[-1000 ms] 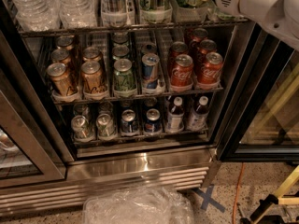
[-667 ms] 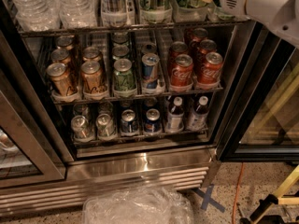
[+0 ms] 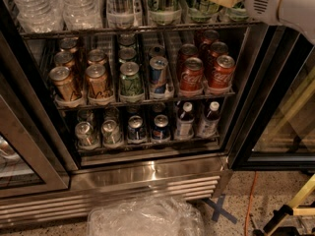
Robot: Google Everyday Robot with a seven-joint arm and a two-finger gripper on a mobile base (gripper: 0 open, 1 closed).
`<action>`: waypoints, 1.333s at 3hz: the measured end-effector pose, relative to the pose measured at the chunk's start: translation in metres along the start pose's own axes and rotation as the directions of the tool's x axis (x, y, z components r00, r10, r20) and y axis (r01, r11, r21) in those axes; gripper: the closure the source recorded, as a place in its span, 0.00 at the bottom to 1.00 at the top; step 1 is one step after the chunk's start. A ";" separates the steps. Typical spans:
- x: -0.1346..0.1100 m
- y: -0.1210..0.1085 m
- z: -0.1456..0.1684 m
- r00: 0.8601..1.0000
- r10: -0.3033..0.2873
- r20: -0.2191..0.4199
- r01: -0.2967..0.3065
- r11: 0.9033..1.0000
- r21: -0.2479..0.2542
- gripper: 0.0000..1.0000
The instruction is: Pick green can from top shelf of fridge
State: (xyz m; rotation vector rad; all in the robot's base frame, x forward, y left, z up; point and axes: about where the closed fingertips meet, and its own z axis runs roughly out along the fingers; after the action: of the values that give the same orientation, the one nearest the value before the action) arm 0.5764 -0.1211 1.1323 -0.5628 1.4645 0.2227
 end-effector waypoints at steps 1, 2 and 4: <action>0.002 0.006 -0.003 1.000 0.005 -0.012 -0.005 1.000 -0.023 1.00; 0.011 0.015 -0.004 0.999 0.023 -0.036 -0.024 0.998 -0.053 1.00; 0.025 0.026 -0.005 0.996 0.044 -0.076 -0.051 0.995 -0.087 1.00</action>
Offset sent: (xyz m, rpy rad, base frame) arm -0.0119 0.0085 -0.0325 0.0093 0.1034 0.0701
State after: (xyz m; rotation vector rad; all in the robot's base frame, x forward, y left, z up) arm 0.5621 -0.1064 1.1020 -0.6141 1.5467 0.3081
